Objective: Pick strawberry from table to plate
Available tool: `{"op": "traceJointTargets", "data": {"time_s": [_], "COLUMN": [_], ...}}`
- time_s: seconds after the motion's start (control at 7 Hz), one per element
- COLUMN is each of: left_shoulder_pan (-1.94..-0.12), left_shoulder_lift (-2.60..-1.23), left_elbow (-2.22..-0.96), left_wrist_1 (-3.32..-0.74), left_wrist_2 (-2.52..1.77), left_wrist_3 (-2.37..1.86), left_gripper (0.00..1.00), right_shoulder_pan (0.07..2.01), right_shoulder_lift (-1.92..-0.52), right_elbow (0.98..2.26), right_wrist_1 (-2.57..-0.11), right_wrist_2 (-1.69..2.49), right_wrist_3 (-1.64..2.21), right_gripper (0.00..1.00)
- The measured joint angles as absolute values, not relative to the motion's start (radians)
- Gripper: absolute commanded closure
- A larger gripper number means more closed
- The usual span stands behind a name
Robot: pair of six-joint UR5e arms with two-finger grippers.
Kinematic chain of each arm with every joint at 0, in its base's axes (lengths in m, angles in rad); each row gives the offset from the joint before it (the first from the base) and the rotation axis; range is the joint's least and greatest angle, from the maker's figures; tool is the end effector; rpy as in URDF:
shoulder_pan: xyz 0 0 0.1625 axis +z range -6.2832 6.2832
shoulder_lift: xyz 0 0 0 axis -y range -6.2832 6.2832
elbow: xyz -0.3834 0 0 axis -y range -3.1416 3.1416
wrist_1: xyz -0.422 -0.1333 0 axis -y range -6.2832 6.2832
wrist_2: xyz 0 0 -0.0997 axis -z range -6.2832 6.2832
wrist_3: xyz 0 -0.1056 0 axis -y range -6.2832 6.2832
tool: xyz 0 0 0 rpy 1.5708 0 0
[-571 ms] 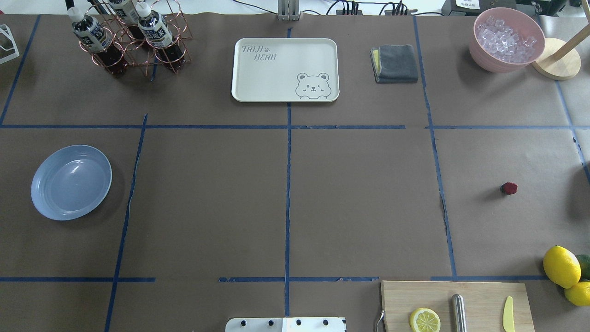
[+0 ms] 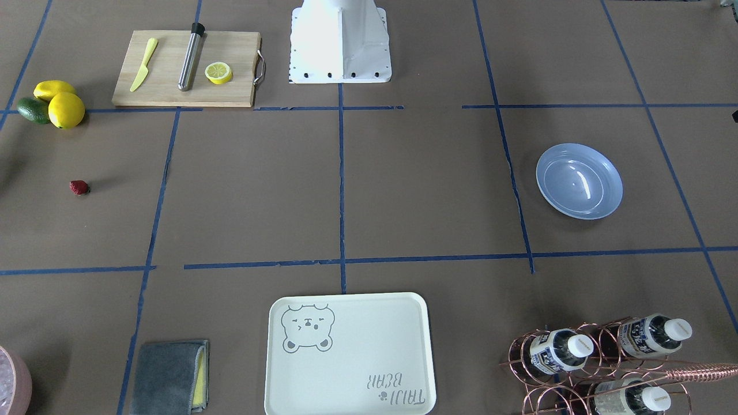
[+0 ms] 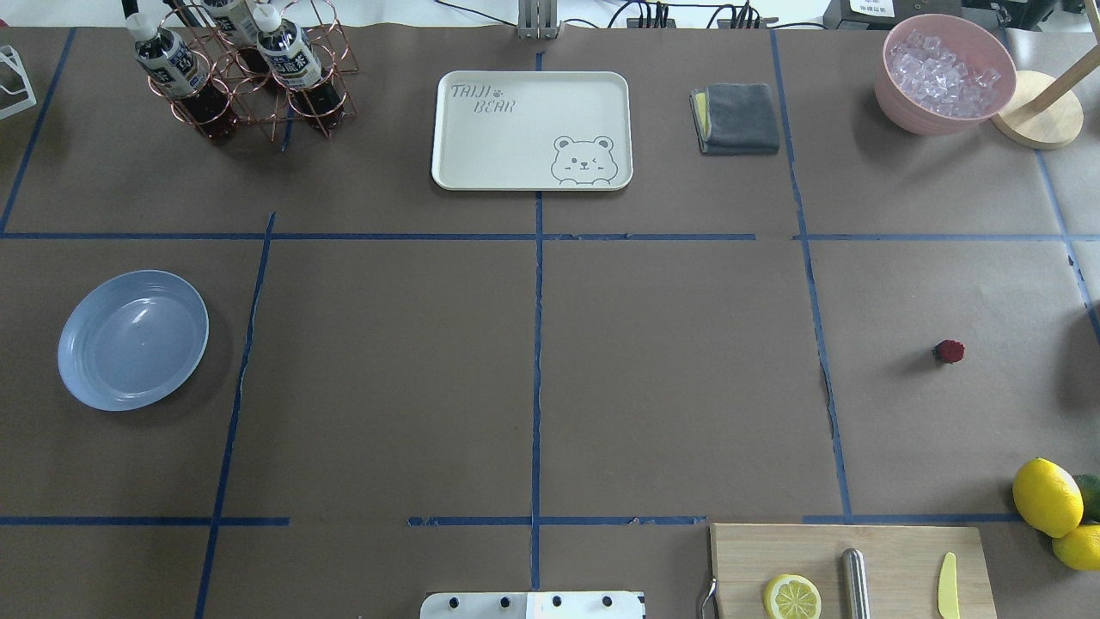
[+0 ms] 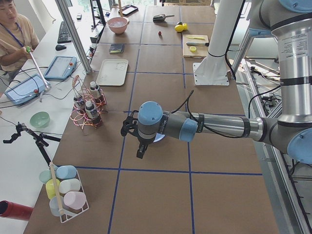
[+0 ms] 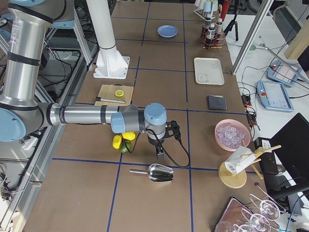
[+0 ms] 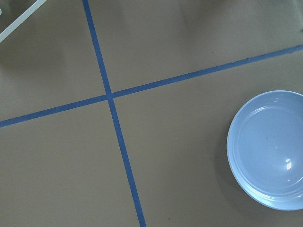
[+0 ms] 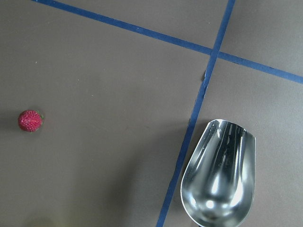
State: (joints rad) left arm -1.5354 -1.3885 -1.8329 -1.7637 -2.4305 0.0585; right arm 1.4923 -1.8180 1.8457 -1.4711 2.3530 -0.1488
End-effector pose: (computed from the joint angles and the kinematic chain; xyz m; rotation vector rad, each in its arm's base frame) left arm -0.0368 -0.4673 0.5454 0.2659 0.8523 0.2048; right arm 0.0245 -0.4397 0.5842 0.1487 -0.7787 -0.2651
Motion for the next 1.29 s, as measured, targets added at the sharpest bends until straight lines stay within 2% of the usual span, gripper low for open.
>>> {"op": "traceJointTargets", "data": {"time_s": [0.43,0.71,1.29], "left_shoulder_pan": [-1.532,-1.512,-1.323], "left_shoulder_lift": [-1.39,-1.361,-1.387], "left_elbow": [-1.818,-1.8,-1.676], "left_wrist_1": [-1.783,-1.891,-2.052], "left_wrist_2": [-2.433,-2.435,-2.443], "left_wrist_3": [0.057,0.057,-0.094], "left_gripper": [0.0,0.0,0.0], "right_shoulder_pan": [1.492,1.491,1.49], "right_shoulder_lift": [-1.819,-1.818,-1.835], "right_elbow": [1.842,1.841,1.841], "right_wrist_1": [-1.471,-1.468,-1.401], "right_wrist_2": [2.353,2.353,2.39], "right_wrist_3": [-0.148,-0.152,-0.153], "right_gripper": [0.0,0.0,0.0]}}
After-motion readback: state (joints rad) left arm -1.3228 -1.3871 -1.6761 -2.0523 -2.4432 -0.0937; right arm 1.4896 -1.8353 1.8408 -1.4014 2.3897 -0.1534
